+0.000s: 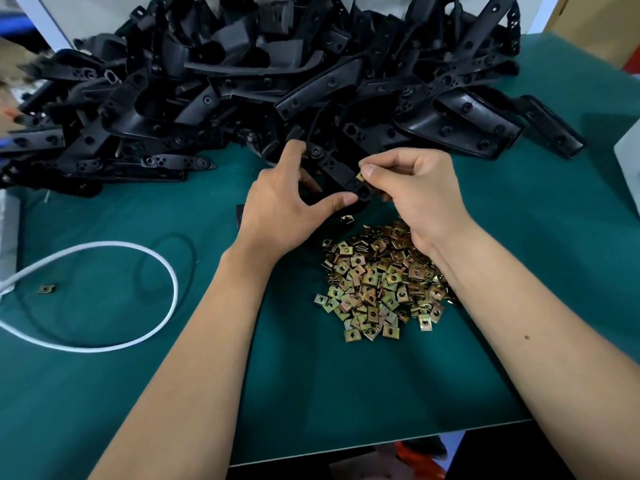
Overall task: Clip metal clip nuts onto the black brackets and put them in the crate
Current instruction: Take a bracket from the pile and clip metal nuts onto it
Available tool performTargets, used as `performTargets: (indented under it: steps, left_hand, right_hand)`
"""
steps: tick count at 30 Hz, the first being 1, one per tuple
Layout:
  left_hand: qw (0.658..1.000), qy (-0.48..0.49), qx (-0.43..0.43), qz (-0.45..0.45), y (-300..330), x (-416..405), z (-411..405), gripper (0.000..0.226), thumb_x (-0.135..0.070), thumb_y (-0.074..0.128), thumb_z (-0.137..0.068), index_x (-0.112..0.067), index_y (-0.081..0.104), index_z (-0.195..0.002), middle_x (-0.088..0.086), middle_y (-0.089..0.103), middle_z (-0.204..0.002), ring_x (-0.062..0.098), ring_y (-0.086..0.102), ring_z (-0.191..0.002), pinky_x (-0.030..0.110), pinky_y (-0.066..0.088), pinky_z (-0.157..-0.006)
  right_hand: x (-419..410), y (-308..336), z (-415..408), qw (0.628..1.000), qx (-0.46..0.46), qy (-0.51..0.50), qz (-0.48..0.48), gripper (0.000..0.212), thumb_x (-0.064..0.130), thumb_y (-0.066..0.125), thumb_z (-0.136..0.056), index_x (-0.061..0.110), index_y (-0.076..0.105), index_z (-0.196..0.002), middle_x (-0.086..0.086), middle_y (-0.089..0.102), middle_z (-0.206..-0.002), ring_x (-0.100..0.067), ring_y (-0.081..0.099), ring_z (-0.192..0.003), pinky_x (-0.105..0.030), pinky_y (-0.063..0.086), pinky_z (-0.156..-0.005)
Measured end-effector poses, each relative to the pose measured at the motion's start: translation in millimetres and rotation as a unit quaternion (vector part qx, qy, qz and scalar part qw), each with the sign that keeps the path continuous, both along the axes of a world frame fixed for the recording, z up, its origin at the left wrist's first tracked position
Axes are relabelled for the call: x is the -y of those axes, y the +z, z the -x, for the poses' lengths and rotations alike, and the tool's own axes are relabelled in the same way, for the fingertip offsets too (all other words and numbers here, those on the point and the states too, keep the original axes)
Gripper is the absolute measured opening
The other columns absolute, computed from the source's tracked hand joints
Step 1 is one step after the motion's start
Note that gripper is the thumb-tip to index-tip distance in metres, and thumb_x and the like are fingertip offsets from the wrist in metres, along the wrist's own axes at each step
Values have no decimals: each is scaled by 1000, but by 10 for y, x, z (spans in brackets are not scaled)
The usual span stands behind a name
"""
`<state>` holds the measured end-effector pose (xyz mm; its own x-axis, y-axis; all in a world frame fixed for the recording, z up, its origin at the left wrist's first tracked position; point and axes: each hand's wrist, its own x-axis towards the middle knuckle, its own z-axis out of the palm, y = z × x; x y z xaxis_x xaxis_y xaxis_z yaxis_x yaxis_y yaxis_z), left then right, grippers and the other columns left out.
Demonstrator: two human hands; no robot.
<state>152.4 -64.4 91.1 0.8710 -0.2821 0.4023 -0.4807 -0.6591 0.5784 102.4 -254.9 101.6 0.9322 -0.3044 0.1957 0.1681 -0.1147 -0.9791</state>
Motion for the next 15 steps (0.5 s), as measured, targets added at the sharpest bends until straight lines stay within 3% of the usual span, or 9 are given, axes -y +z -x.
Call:
performTargets:
  steps: [7,12,15]
  left_hand:
    - [999,29,23,-10,2,28,45,80,-81,71,-69,-27,41,-119,-12,68,-82,12,64,-74,39,55,-67]
    - [997,51,57,-24,24,47,79,81,-81,70,-68,-23,42,-118,-12,62,-77,15,60,-71,37,51,-64]
    - [996,63,61,-33,33,68,103,79,-80,70,-69,-22,41,-114,-11,61,-78,18,59,-71,39,52,-65]
  right_hand:
    - [26,-7,-7,999,-36,-3,-8,9,11,81,-86,16,80,-93,0,79,-80,0,69,-71,-11,48,-63]
    - [14,-7,0,999,-18,-7,28,9,11,80,-86,20,82,-86,7,78,-77,5,67,-69,-9,47,-64]
    - [-14,-15,14,998,9,-21,52,11,12,80,-86,22,81,-85,8,79,-79,-2,73,-77,-13,52,-72]
